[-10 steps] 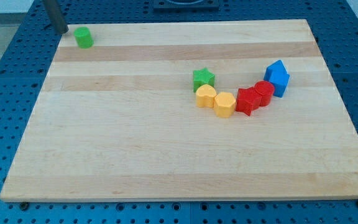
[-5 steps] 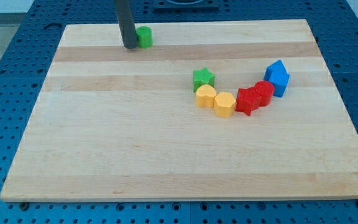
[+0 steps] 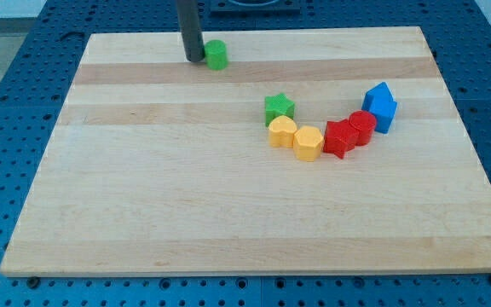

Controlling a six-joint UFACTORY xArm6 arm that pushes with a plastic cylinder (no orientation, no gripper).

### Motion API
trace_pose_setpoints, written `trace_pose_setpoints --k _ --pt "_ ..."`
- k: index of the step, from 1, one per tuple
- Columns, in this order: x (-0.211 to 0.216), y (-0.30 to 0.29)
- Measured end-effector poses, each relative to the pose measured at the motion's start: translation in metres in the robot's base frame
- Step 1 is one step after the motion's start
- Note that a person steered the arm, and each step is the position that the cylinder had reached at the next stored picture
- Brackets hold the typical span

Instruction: Push the green circle into the green star

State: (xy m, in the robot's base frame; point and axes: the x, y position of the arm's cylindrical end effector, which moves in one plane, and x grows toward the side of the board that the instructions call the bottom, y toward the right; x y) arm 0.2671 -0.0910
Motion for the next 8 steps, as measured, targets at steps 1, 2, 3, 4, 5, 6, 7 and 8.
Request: trace_pose_setpoints --k 1,2,3,4,5,6,7,8 --pt "0.014 0.019" --pt "0.001 0.012" --pt "-0.017 0.008" --pt "-0.020 0.025" --pt "-0.008 0.059" --pt "0.012 0.087" --pt "0.018 0.096" --pt "0.008 0.096"
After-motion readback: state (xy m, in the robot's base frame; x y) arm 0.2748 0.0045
